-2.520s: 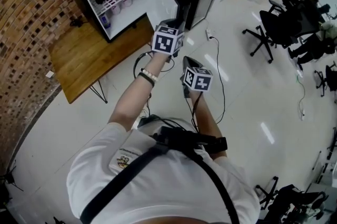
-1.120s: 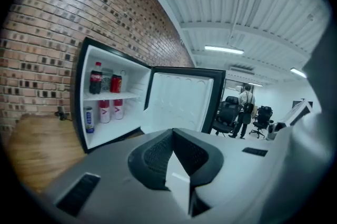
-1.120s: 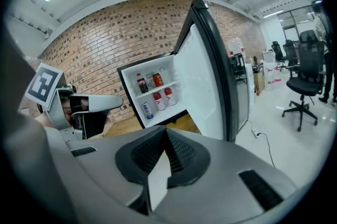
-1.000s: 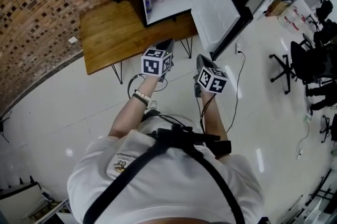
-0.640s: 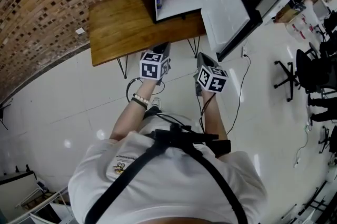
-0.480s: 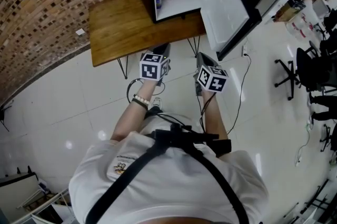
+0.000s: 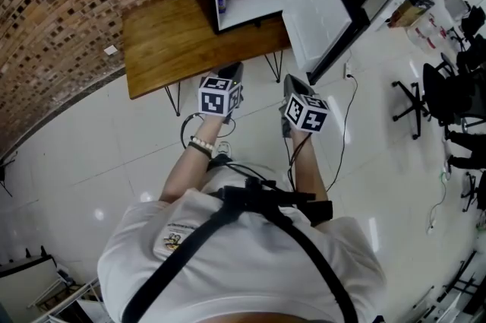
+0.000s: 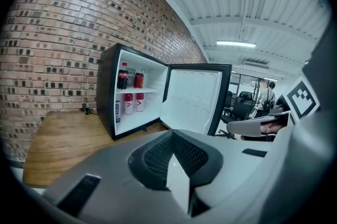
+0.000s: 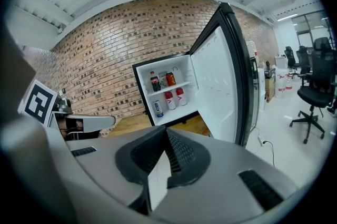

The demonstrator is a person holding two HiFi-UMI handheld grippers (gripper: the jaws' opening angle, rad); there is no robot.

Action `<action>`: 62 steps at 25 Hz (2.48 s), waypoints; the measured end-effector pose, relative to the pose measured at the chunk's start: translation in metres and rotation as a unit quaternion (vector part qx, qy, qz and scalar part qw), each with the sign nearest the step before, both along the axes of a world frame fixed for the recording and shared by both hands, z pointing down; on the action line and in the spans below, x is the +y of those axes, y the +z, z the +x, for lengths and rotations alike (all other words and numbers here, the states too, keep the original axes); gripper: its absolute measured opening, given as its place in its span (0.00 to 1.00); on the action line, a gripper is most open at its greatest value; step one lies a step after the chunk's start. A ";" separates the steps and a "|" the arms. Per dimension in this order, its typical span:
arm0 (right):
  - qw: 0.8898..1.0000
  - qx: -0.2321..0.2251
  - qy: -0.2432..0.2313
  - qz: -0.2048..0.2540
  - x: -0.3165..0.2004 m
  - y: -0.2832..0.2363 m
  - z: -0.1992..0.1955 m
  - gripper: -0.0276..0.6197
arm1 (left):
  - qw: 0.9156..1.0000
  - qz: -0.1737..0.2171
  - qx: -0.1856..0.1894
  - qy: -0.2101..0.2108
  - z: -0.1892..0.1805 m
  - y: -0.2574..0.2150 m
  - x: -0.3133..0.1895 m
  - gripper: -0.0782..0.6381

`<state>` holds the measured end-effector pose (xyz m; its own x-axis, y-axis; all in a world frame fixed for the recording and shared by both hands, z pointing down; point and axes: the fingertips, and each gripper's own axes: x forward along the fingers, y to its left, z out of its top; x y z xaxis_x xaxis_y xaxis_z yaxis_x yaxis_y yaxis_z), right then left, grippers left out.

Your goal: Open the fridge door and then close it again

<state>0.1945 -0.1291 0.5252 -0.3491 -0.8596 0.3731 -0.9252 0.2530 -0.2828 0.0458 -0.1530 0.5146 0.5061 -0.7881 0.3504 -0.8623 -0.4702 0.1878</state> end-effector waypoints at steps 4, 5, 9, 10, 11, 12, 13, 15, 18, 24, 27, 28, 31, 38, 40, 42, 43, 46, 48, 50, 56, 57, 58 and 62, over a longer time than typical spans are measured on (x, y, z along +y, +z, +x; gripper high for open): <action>1.000 -0.001 0.000 0.005 0.000 -0.004 0.002 0.07 | 1.000 -0.002 0.006 0.000 0.000 -0.001 0.000 0.11; 1.000 -0.002 -0.003 0.005 -0.001 -0.004 0.001 0.07 | 1.000 -0.003 0.011 0.001 0.000 -0.001 0.000 0.11; 1.000 0.000 0.000 0.003 0.000 0.001 0.005 0.07 | 1.000 -0.003 0.020 0.002 0.001 -0.002 0.004 0.11; 1.000 0.004 0.007 0.003 0.001 0.002 0.009 0.07 | 1.000 -0.003 0.021 0.001 0.002 -0.002 0.005 0.11; 1.000 0.007 0.014 0.003 0.001 0.004 0.014 0.08 | 1.000 -0.003 0.023 0.000 0.001 -0.002 0.006 0.11; 1.000 0.010 0.022 0.004 0.002 0.005 0.019 0.09 | 1.000 -0.004 0.024 -0.001 0.001 -0.002 0.006 0.11; 0.999 0.012 0.030 0.004 0.001 0.005 0.025 0.09 | 1.000 -0.005 0.026 -0.002 0.001 -0.001 0.006 0.11; 0.999 0.015 0.045 0.005 -0.001 0.005 0.036 0.10 | 1.000 -0.006 0.028 -0.003 0.001 -0.001 0.005 0.11; 0.998 0.019 0.064 0.002 -0.006 0.006 0.049 0.23 | 1.000 -0.008 0.026 -0.001 0.003 0.001 0.002 0.11; 0.995 0.024 0.099 0.004 -0.016 0.003 0.090 0.36 | 1.000 -0.009 0.023 -0.005 0.007 0.002 0.001 0.11; 0.994 0.021 0.111 0.006 -0.020 0.001 0.105 0.36 | 1.000 -0.010 0.016 -0.005 0.010 0.001 -0.002 0.11; 0.993 0.021 0.114 0.007 -0.022 0.001 0.108 0.36 | 1.000 -0.009 0.015 -0.005 0.011 0.001 -0.004 0.11; 0.993 0.025 0.115 0.008 -0.028 0.002 0.117 0.37 | 1.000 -0.010 0.015 -0.005 0.014 0.001 -0.007 0.11; 0.991 0.049 0.124 0.006 -0.052 0.000 0.144 0.47 | 1.000 -0.017 0.017 -0.012 0.014 0.003 -0.017 0.11; 0.991 0.059 0.119 0.003 -0.062 0.002 0.149 0.49 | 1.000 -0.021 0.019 -0.014 0.014 0.004 -0.018 0.11; 0.991 0.072 0.114 -0.003 -0.073 0.005 0.155 0.49 | 0.999 -0.025 0.019 -0.016 0.013 0.006 -0.019 0.11; 0.990 0.079 0.112 -0.007 -0.078 0.008 0.159 0.49 | 0.999 -0.027 0.019 -0.018 0.013 0.007 -0.019 0.11; 0.989 0.088 0.113 -0.017 -0.091 0.015 0.168 0.49 | 0.999 -0.031 0.019 -0.025 0.009 0.010 -0.022 0.11; 0.989 0.090 0.116 -0.021 -0.099 0.019 0.174 0.49 | 0.999 -0.034 0.019 -0.030 0.004 0.012 -0.023 0.11; 0.988 0.095 0.116 -0.023 -0.107 0.024 0.179 0.49 | 0.998 -0.037 0.020 -0.035 0.001 0.015 -0.023 0.11; 0.988 0.103 0.109 -0.024 -0.120 0.030 0.182 0.38 | 0.998 -0.046 0.017 -0.050 -0.010 0.021 -0.020 0.11; 0.988 0.104 0.109 -0.022 -0.119 0.030 0.180 0.36 | 0.997 -0.047 0.017 -0.053 -0.012 0.022 -0.019 0.11; 0.988 0.105 0.107 -0.021 -0.118 0.030 0.177 0.36 | 0.997 -0.048 0.017 -0.055 -0.015 0.023 -0.017 0.11; 0.991 0.103 0.081 -0.018 -0.112 0.031 0.155 0.35 | 0.997 -0.049 0.018 -0.061 -0.021 0.025 -0.012 0.11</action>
<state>0.3496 -0.2410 0.5566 -0.1208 -0.8829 0.4537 -0.9920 0.0901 -0.0889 0.0244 -0.1648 0.5401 0.4230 -0.8069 0.4123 -0.9035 -0.3408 0.2599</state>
